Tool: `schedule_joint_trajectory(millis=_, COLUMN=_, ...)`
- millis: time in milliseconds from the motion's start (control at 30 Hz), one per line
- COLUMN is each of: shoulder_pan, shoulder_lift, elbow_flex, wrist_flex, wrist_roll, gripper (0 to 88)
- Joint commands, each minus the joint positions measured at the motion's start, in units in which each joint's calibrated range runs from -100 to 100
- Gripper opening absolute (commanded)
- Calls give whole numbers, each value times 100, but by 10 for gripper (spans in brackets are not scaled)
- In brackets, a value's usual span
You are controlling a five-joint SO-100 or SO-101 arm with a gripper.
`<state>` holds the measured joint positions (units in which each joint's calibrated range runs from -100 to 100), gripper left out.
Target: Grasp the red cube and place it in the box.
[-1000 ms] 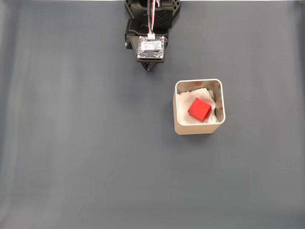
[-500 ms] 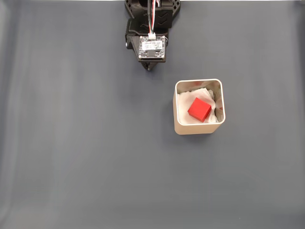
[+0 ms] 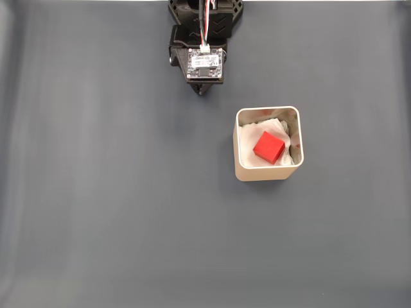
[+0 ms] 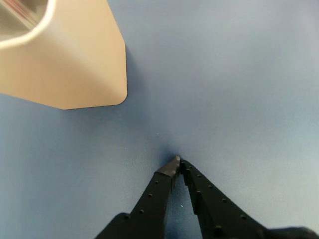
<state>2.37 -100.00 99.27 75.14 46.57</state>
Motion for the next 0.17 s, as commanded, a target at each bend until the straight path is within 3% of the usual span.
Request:
schedule_joint_trajectory(millis=0, shoulder_pan=-13, shoulder_lift=9, elbow_flex=55, wrist_flex=114, wrist_roll=20, gripper=5)
schedule_joint_trajectory(millis=133, shoulder_pan=-13, shoulder_lift=9, elbow_flex=55, wrist_flex=114, wrist_roll=20, gripper=5)
